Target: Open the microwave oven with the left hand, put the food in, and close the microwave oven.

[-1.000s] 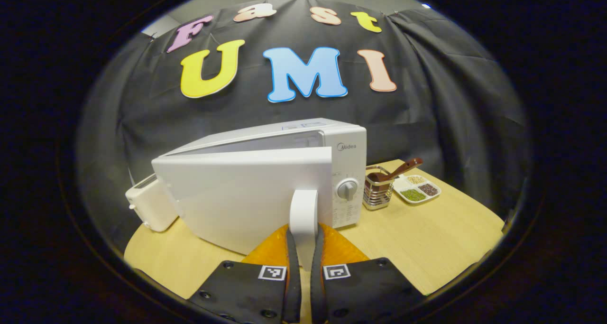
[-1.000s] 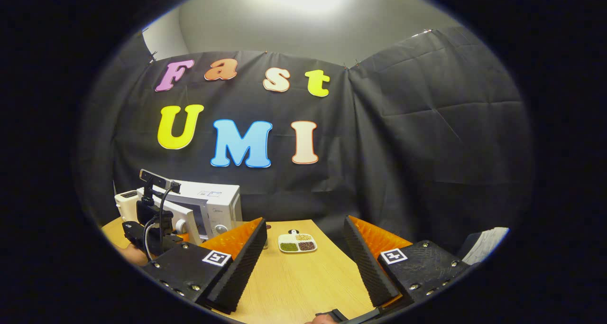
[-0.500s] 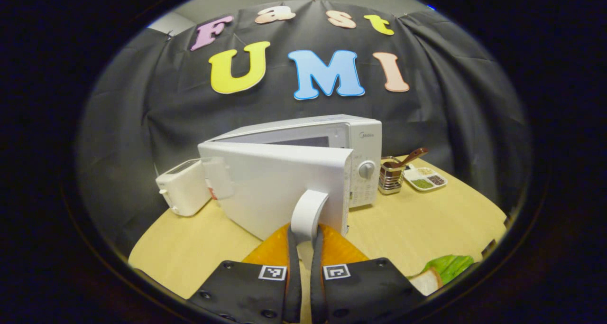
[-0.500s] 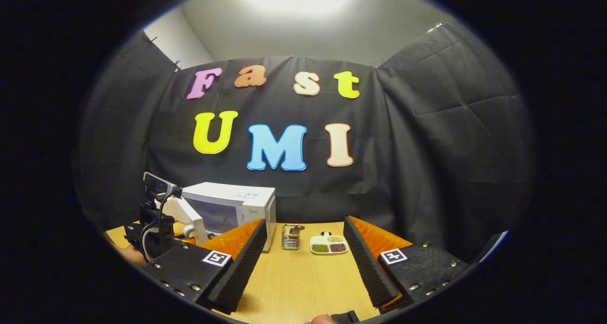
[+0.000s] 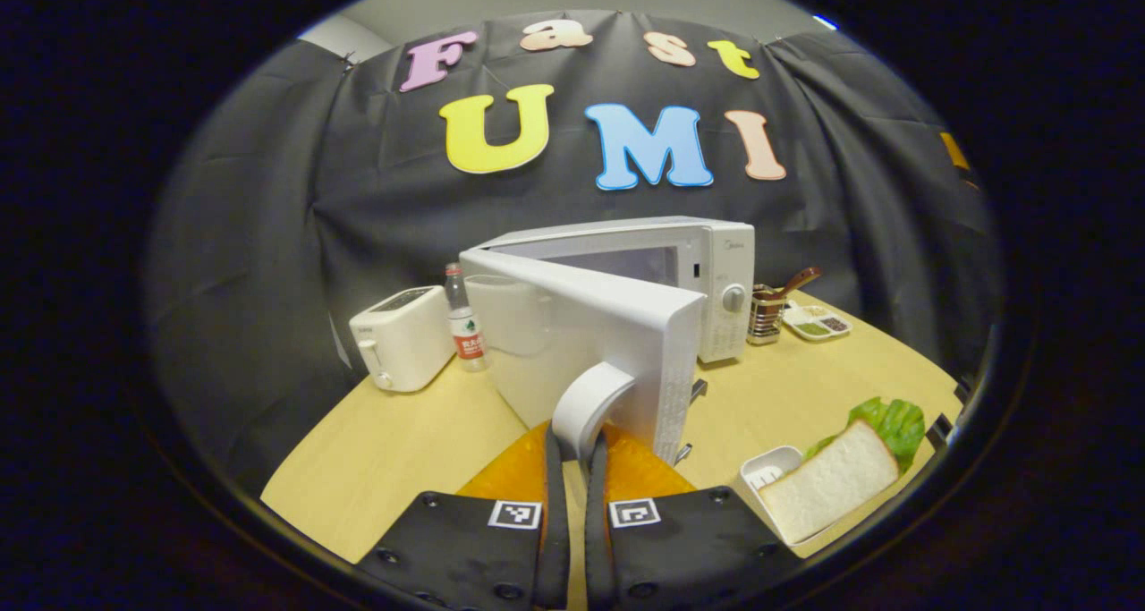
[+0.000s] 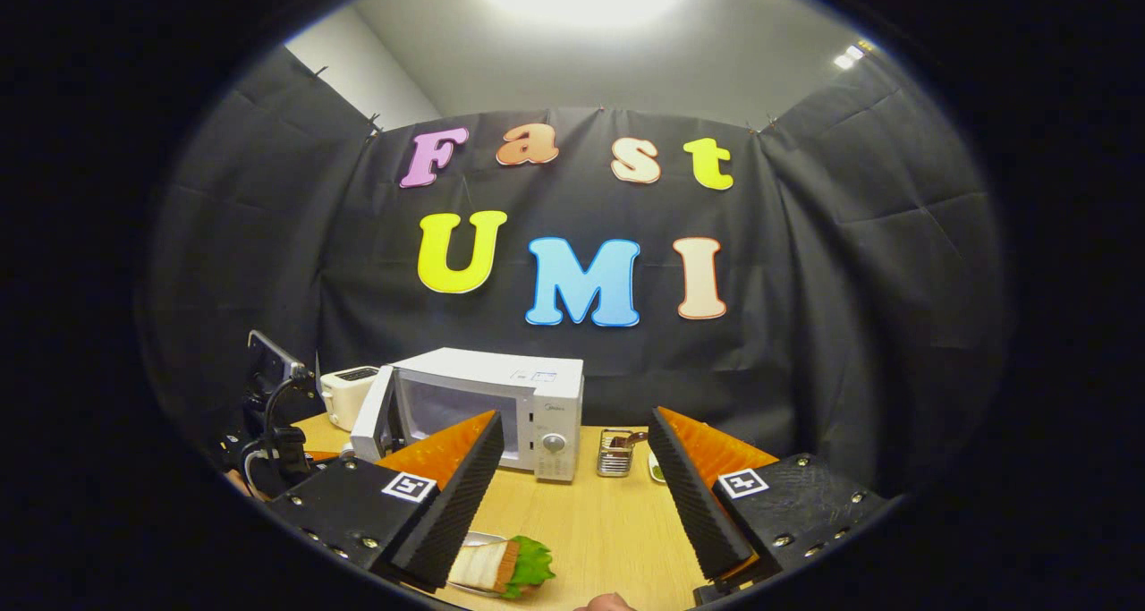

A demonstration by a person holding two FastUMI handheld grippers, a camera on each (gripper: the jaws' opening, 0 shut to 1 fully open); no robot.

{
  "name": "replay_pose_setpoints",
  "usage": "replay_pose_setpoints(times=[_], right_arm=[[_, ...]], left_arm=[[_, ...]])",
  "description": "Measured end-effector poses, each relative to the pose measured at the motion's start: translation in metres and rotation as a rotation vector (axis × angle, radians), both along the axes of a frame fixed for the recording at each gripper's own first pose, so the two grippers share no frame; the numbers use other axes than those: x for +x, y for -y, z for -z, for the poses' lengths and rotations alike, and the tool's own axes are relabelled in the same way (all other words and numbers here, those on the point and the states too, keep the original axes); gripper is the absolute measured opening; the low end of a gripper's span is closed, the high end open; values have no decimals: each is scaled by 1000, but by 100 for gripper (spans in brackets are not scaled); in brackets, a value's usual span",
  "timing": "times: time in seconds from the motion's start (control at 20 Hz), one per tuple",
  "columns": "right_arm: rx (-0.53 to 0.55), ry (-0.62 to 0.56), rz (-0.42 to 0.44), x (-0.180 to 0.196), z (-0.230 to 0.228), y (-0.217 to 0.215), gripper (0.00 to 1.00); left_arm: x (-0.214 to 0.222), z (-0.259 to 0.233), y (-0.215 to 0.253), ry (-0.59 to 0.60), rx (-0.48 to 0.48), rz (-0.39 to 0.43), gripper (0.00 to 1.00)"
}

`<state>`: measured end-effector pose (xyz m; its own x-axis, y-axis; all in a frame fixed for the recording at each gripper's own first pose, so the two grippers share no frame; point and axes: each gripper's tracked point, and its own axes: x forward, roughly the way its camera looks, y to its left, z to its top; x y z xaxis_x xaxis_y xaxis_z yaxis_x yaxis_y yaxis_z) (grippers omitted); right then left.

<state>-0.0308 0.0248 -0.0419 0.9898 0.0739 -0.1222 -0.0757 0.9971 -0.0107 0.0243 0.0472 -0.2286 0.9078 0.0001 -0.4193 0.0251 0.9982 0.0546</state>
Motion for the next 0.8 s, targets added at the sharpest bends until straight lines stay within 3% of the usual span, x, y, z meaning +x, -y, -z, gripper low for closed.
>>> replay_pose_setpoints(times=[0.4,0.8], right_arm=[[-29,25,-27,-11,-16,-85,99],[-43,38,-16,-23,-23,-149,99]], left_arm=[[-22,3,-79,16,4,10,13],[-28,4,-121,40,-25,96,13]])
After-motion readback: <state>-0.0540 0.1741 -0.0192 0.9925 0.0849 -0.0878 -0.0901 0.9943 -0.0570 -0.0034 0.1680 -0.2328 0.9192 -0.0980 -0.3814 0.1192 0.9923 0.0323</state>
